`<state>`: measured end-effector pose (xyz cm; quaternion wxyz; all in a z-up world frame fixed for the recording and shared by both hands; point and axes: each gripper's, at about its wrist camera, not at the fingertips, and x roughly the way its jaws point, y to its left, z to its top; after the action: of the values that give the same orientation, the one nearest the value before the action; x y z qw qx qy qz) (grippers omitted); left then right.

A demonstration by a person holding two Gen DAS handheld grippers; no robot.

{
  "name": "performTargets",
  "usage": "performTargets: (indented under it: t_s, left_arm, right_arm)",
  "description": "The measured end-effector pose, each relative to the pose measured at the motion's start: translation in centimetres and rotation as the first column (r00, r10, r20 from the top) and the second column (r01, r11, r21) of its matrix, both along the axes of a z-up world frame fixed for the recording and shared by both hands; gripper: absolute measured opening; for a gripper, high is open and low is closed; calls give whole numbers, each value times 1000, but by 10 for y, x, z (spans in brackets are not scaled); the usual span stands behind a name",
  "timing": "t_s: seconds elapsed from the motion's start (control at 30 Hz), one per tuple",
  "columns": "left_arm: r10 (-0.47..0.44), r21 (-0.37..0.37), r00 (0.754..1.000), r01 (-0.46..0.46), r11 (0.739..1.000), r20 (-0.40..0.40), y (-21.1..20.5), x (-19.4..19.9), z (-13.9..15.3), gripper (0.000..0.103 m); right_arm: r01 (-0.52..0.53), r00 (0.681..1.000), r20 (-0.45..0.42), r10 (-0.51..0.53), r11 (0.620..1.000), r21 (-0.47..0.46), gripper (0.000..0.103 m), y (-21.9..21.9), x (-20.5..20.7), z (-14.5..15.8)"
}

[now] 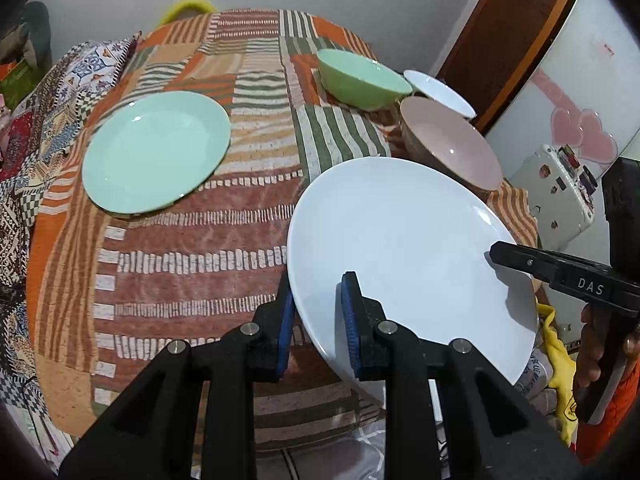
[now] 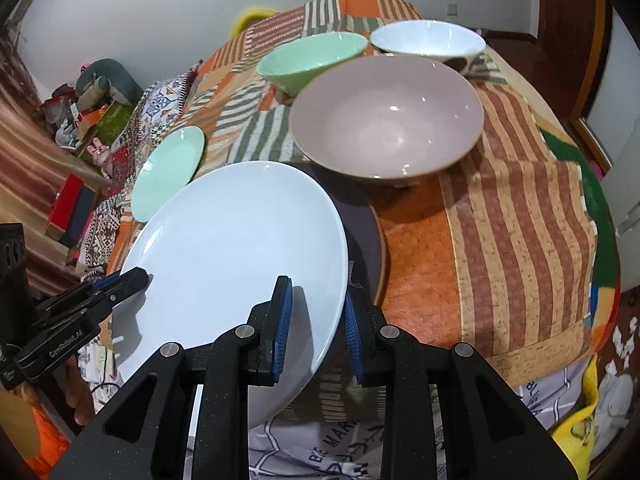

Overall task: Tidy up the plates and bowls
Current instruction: 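Carry the white plate toward the dark purple plate with both tools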

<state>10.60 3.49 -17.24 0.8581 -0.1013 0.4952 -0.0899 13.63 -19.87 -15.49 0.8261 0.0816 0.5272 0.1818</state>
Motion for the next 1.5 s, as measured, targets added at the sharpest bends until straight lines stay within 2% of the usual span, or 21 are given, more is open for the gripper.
performTargets:
  t_s: [0.87,1.1,1.27,1.5]
  left_arm:
    - [-4,-18,995,2,1000,-98,-4,31,-36,25]
    - [-1,-24,995,-1,1000,-96,-3,34,-40,25]
    - [2,9,997,-2,1000,-82,-6,34,-41,26]
    - [3,18,997,-2,1000,-81,-7,34,-42,26]
  right_arm:
    - [27,999,-45,-26,1000,7,23,-6,18,-15]
    - [23,999,-44,-23,1000,12,23,-10,17,-15]
    - [14,999,-40,-14,1000,-1,23,-7,18,-15]
    - [9,999,-42,-10,1000,-6,22,-7,18,-14]
